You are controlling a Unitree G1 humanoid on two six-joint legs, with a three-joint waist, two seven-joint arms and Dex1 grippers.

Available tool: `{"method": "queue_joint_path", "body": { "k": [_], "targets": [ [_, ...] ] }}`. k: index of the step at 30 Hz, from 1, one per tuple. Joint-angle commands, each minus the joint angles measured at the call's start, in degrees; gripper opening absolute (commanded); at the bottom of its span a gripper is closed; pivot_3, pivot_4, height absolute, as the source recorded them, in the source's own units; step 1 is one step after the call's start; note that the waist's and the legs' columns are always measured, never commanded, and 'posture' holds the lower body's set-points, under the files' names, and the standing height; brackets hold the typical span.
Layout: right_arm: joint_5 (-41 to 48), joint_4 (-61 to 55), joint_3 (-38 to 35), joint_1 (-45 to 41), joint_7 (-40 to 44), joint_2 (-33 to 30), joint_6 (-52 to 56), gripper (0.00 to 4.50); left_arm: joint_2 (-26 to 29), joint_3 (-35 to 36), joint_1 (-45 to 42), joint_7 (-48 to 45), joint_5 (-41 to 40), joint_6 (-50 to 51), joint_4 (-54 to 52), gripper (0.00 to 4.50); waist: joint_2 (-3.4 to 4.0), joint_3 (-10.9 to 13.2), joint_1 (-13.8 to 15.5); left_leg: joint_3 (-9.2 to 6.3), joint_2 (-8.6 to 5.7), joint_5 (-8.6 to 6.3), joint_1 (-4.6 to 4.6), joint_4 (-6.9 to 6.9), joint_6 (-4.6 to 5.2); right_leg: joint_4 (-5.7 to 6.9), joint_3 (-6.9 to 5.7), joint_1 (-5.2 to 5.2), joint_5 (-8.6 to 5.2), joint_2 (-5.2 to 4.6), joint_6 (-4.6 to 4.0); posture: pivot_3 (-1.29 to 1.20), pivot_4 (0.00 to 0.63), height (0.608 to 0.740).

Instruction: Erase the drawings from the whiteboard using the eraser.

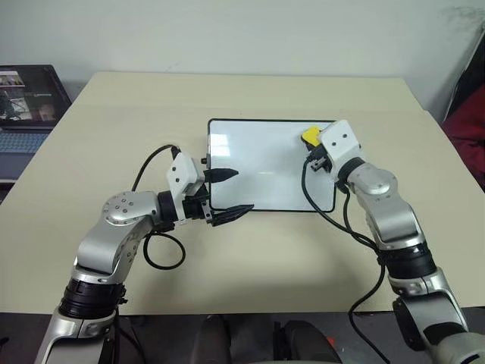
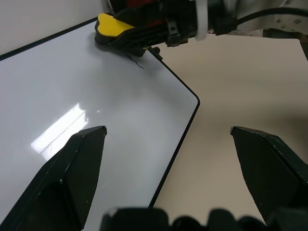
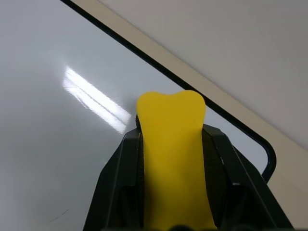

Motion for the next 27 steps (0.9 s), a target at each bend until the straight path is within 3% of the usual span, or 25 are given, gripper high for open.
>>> {"method": "queue_joint_path", "body": {
  "k": [1,12,18,21,27],
  "targets": [
    [-1.33,3.38,-0.54,-1.34,-1.63,0.3,-4.09,1.26,0.28,0.35,-0.82,-0.39,-0.5,-0.09,-1.86,4.5,0.0,0.0,0.0,0.0,0.0,0.0,0.0,0.0,0.0,0.0,0.0,0.0,0.0,0.0,0.0,0.0,0.15,0.74],
    [-2.13,5.08,0.68,9.72,-1.78,1.72,-3.62,1.25,0.92,1.09,-0.15,-0.34,-0.73,0.45,-2.59,4.5,-0.15,-0.14,-0.04,-0.13,0.04,0.0,0.13,0.34,0.01,0.21,-0.08,0.24,0.01,-0.02,0.01,0.0,0.15,0.74],
    [-2.95,5.85,2.42,14.16,-1.38,2.15,-3.29,1.25,0.89,1.18,-0.26,-0.48,-0.59,0.34,-2.26,4.5,-0.2,-0.15,-0.29,-0.16,0.06,-0.02,1.53,0.26,0.03,0.03,-0.04,1.26,-0.09,-0.09,0.26,0.0,0.15,0.74],
    [-2.42,3.69,2.76,14.6,-0.64,2.39,-2.91,1.25,0.9,1.21,-0.23,-0.56,-0.54,0.27,-2.05,4.5,-0.27,-0.2,-0.3,-0.16,0.08,0.0,2.01,0.17,0.05,-0.02,0.05,1.72,-0.09,-0.13,0.26,0.0,0.15,0.74],
    [-0.75,-7.95,1.87,10.94,1.55,2.89,1.05,1.25,0.76,1.23,-0.18,-0.61,-0.3,0.11,-1.76,4.5,-0.23,-0.15,-0.41,-0.18,0.09,0.04,1.8,0.06,0.12,-0.01,0.18,1.58,-0.06,-0.12,0.27,0.0,0.15,0.74]
  ]
}}
